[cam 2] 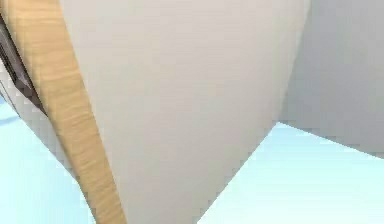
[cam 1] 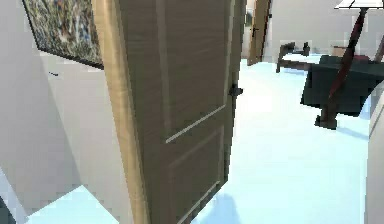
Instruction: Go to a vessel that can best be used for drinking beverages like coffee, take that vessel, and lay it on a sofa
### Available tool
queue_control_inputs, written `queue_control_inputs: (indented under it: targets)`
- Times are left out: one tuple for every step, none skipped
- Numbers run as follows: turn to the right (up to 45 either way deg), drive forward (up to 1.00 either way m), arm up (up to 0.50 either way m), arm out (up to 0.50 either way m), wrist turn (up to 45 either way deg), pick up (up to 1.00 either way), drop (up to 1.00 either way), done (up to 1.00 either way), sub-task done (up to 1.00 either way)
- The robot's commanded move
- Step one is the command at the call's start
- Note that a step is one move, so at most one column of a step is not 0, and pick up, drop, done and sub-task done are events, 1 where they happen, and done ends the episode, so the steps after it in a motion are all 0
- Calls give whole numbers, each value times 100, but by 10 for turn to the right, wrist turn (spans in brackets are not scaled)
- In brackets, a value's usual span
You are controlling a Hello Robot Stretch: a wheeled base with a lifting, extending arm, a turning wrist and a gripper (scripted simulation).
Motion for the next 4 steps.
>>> queue_control_inputs:
  targets:
    - [0, 30, 0, 0, 0, 0, 0, 0, 0]
    - [420, 0, 0, 0, 0, 0, 0, 0, 0]
    - [0, 100, 0, 0, 0, 0, 0, 0, 0]
    - [0, 35, 0, 0, 0, 0, 0, 0, 0]
